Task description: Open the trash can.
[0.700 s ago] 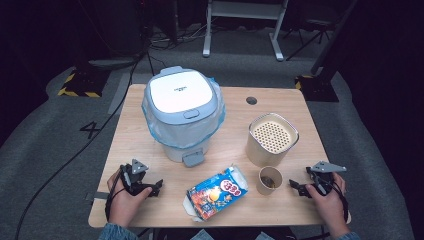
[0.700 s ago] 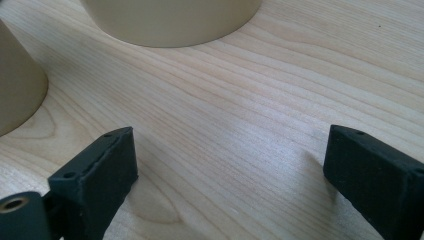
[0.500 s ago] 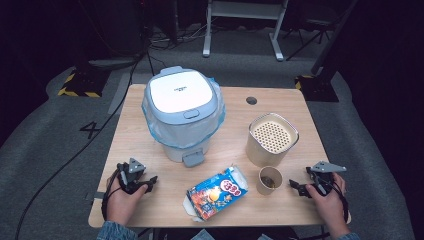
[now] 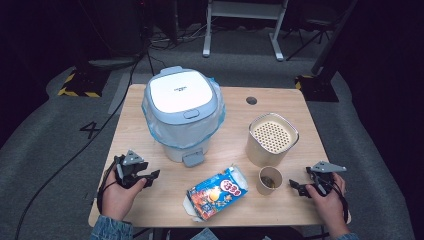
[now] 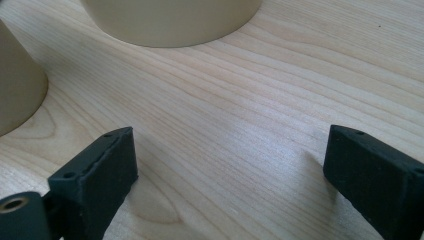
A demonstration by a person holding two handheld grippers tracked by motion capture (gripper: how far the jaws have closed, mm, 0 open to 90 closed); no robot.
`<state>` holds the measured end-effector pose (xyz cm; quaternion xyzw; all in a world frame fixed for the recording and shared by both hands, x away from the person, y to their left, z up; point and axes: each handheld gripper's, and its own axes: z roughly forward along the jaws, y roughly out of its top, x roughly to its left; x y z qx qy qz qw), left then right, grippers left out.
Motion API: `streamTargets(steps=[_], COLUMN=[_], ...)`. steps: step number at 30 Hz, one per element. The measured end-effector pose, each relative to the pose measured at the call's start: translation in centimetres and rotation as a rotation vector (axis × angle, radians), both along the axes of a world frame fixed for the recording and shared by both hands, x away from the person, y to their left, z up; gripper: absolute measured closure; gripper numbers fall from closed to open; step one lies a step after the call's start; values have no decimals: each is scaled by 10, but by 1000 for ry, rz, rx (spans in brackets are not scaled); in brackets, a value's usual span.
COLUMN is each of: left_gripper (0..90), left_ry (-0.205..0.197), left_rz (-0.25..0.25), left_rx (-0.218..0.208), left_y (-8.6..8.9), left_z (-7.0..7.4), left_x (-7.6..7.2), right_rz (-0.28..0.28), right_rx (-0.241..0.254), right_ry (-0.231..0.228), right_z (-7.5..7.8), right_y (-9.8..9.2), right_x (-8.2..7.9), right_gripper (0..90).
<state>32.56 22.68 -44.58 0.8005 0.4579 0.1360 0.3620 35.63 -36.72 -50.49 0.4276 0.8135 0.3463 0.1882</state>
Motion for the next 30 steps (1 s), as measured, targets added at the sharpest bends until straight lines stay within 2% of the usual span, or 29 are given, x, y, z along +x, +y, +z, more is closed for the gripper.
streamTargets(steps=[1,2,3,5,6,7,9,10,11,12,13,14,16,18,19,20,24,30], left_gripper=[424,423,423,422,423,425,425,433,453,479,504,547,607,704,738,775,886,899], left_ry=[-20,-22,-22,-43,-43,-64,-71,-104,-104,-130,-130,-169,-200,-215,-222,-222,-225,-235], left_rz=[-28,-45,-45,-85,-85,-105,-112,-145,-145,-166,-166,-199,-233,-264,-278,-278,-366,-428], left_rx=[-24,-35,-35,-45,-45,-49,-54,-85,-85,-114,-114,-134,-146,-155,-172,-172,-235,-269], left_y=[-8,-12,-12,-25,-25,-32,-35,-40,-40,-43,-43,-46,-49,-50,-51,-51,-54,-54], left_z=[4,7,7,12,12,15,17,24,24,31,31,38,45,51,53,53,67,82], left_x=[1,2,2,3,3,3,2,2,2,0,0,0,0,1,1,1,4,9], right_rz=[0,0,0,0,0,0,-1,0,0,0,0,0,0,-1,0,0,0,-1], right_rx=[0,0,0,0,0,1,0,1,1,1,1,1,1,0,1,1,0,1], right_ry=[0,-1,-1,-1,-1,-1,-1,-1,-1,-1,-1,-1,-1,0,-1,-1,0,-1], right_z=[0,0,0,0,0,0,0,0,0,0,0,0,0,0,0,0,0,0], right_y=[0,0,0,0,0,0,0,0,0,0,0,0,0,0,0,0,0,0], right_x=[0,0,0,0,0,0,0,0,0,0,0,0,0,0,0,0,0,0], right_gripper=[71,71,71,71,71,71,71,71,71,71,71,71,71,71,71,71,71,71])
